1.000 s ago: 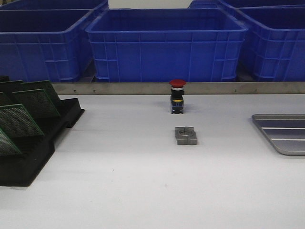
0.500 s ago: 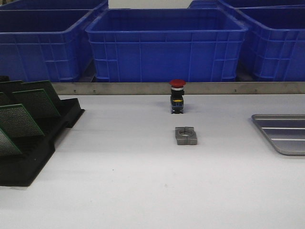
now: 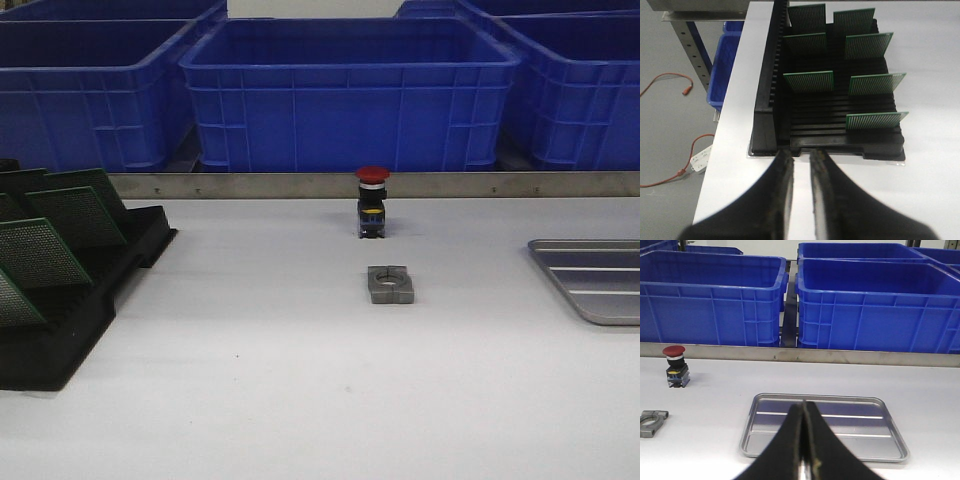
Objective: Place circuit board on tray
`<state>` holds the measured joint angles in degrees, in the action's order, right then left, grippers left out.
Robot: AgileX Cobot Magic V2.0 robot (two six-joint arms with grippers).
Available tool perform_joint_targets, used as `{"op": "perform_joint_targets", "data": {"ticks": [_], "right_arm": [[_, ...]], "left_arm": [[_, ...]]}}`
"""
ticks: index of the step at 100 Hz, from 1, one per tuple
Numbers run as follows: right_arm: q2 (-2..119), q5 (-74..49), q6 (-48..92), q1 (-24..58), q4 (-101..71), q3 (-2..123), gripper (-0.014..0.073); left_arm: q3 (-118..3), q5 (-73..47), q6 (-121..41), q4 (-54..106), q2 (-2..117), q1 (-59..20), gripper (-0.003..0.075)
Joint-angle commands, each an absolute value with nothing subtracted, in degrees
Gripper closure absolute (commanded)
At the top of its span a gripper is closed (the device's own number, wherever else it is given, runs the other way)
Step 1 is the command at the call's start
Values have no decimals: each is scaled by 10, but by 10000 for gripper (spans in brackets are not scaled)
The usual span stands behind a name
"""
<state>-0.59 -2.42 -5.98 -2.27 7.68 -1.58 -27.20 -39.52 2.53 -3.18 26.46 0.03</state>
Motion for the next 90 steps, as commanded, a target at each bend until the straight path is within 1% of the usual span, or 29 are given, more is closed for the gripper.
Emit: {"op": "perform_joint_targets", "data": {"ticks": [1, 7, 12, 31, 46, 59, 74, 81, 90], "right_arm": [[-21, 23, -59, -25, 83, -8, 663], [-21, 23, -59, -25, 83, -8, 663], [-21, 23, -59, -25, 83, -8, 663], [-21, 23, -59, -25, 83, -8, 663], [-21, 23, -59, -25, 83, -8, 663], [-21, 23, -59, -25, 83, -8, 663], [-21, 23, -59, -25, 83, -8, 663], [-21, 23, -59, -25, 83, -8, 663], [-21, 23, -59, -25, 83, -8, 663]], "left_arm": [[-304, -363, -17, -11, 304, 0, 447], [-316, -367, -77, 9, 330, 0, 382], [-323, -370, -159, 39, 351, 0, 363], [-341, -385, -526, 187, 428, 0, 363], [-341, -384, -733, 242, 478, 0, 367], [-341, -363, -814, 244, 508, 0, 398], [-341, -306, -851, 253, 537, -6, 430], [-341, -279, -870, 253, 550, -16, 435], [-341, -258, -870, 254, 568, -36, 460]]}}
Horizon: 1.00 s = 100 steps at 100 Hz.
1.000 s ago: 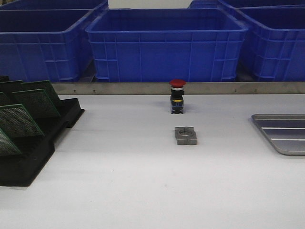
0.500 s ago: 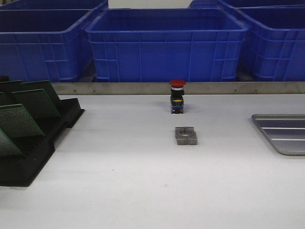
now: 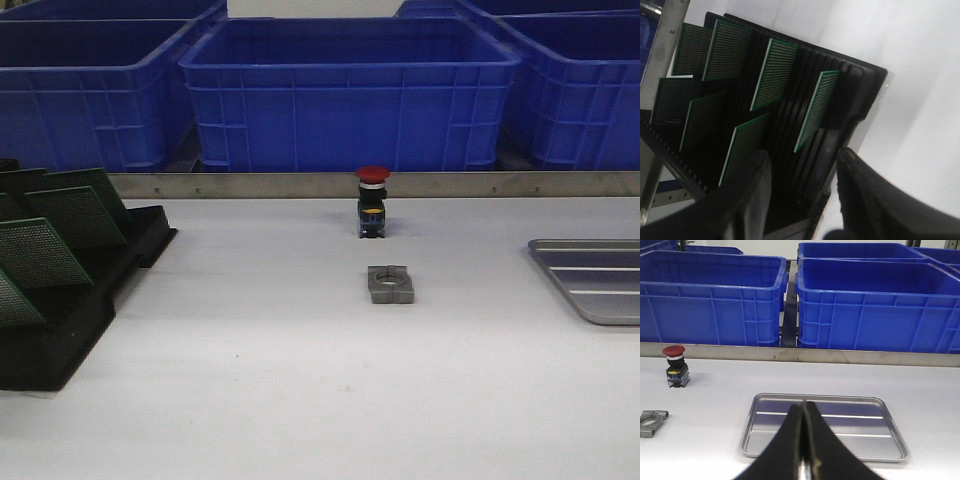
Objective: Place circuit board on tray
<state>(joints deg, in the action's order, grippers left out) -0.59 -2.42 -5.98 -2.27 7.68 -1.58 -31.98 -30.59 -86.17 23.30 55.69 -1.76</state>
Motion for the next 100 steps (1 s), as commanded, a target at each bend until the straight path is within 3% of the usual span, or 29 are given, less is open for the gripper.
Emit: {"op": "perform_joint_targets", "data": {"ticks": [1, 85, 100], "right_arm": [[-21, 23, -59, -25, 83, -8, 663], [-21, 23, -59, -25, 83, -8, 663], [-21, 23, -59, -25, 83, -8, 663]], "left_arm": [[-341, -256, -870, 254, 572, -39, 462], [-431, -294, -871, 252, 777, -71, 485], [-431, -309, -871, 252, 778, -71, 610]]}}
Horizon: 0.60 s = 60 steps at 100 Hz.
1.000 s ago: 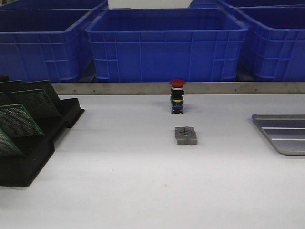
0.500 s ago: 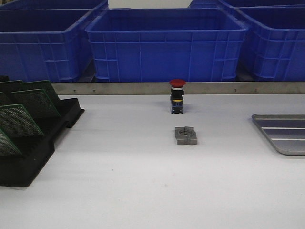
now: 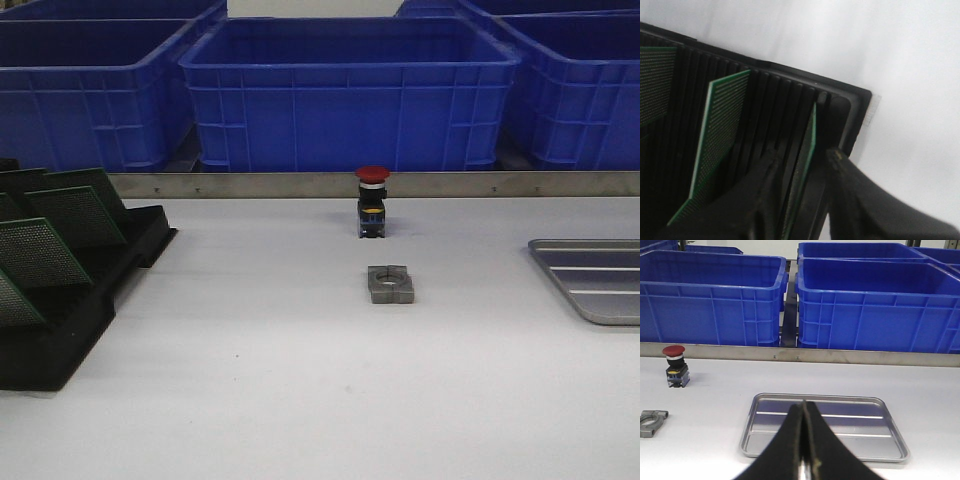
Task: Place circuit board on tray
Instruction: 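Grasp the top edge of a green circuit board in the rack with the left gripper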
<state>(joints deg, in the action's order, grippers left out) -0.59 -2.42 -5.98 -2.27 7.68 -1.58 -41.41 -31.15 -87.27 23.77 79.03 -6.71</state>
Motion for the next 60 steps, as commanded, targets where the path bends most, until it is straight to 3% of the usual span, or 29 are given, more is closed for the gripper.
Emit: {"op": "perform_joint_targets", "data": {"ticks": [1, 11, 38, 60], "right_arm": [[-21, 23, -59, -25, 83, -8, 663], [-21, 23, -59, -25, 83, -8, 663], [-21, 23, -59, -25, 83, -8, 663], [-21, 23, -59, -25, 83, -8, 663]], "left_arm": [[-431, -308, -871, 252, 778, -71, 629], [-431, -311, -871, 251, 777, -71, 741], [-432, -338, -871, 221, 745, -71, 741], [-432, -388, -871, 221, 633, -71, 740]]}}
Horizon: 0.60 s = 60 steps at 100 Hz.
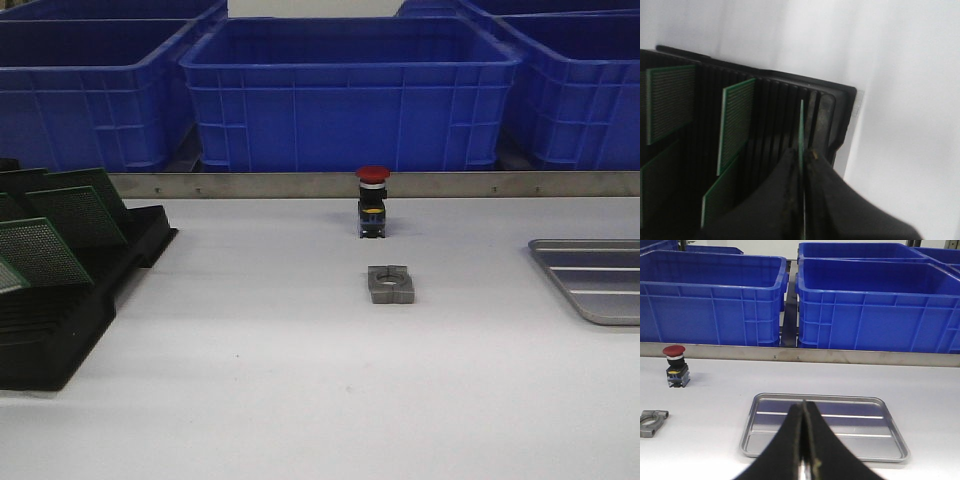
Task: Place circuit board on tray
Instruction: 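Grasp the top edge of a green circuit board in the rack with the left gripper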
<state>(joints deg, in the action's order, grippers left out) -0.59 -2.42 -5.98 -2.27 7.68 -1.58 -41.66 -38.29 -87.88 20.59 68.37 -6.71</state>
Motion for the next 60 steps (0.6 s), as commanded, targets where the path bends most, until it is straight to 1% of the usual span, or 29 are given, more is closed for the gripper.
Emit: {"op": "perform_joint_targets", "data": {"ticks": [1, 14, 25, 60], "right_arm": [[-21, 23, -59, -25, 83, -8, 663], [-21, 23, -59, -25, 83, -8, 663], [-21, 23, -59, -25, 83, -8, 663], [-21, 23, -59, -25, 83, -8, 663]], "left_arm": [[-432, -392, -871, 224, 626, -71, 740], [-432, -426, -871, 298, 581, -71, 740], [-432, -459, -871, 365, 582, -78, 741], [-431, -453, -871, 529, 646, -200, 741]]}}
